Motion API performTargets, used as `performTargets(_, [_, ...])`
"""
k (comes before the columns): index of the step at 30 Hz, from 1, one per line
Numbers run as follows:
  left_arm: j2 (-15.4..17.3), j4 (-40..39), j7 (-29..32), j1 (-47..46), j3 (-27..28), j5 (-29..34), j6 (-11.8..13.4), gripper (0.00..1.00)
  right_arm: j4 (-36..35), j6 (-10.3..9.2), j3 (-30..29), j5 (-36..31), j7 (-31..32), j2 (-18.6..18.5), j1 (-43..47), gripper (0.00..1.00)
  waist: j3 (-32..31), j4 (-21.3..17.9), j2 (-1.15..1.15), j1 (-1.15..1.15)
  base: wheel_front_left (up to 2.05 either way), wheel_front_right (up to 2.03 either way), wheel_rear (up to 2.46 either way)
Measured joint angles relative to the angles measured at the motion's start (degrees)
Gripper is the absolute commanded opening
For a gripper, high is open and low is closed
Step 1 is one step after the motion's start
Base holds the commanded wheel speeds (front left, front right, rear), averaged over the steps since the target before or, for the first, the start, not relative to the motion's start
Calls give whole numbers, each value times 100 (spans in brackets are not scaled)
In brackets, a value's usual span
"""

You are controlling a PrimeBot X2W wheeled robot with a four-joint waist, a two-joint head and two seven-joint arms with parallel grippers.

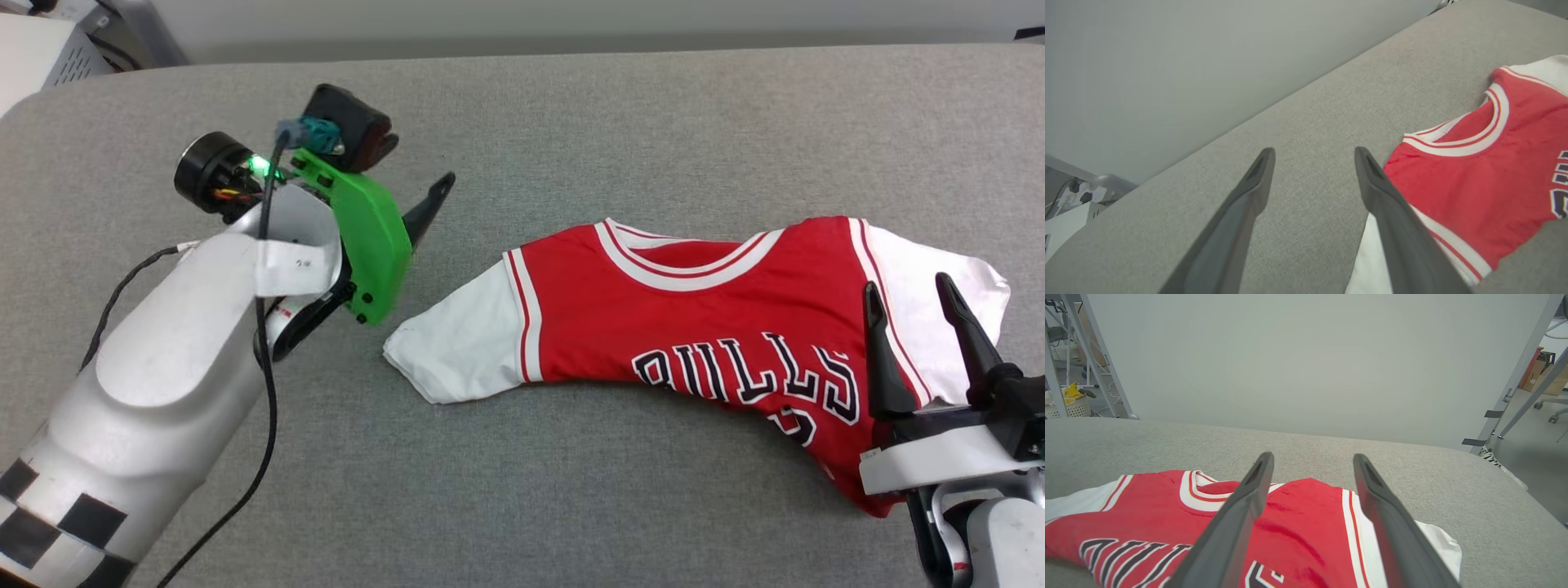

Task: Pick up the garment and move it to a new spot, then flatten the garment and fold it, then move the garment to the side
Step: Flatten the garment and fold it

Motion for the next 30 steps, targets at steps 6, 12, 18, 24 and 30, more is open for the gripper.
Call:
performTargets(6, [367,-8,1469,-457,-1154,-962,-1,100,-37,0,4,-56,0,74,-98,100,238,-139,0,0,0,0,0])
performTargets(12, [589,120,2080,-598,-1961,-1525,-2,100,-75,0,0,-100,0,81,-186,100,460,-255,0,0,0,0,0])
performTargets(18, [731,343,2217,-706,-2577,-1729,-2,100,-102,0,-10,-115,0,93,-260,100,636,-320,0,0,0,0,0])
performTargets(24, [749,423,2069,-882,-2837,-1711,-2,0,-100,0,-10,-115,0,111,-338,100,705,-327,0,0,0,0,0])
performTargets(30, [710,502,1336,-1094,-2951,-1711,-2,0,-111,0,-43,-130,0,113,-338,100,642,-310,0,0,0,0,0])
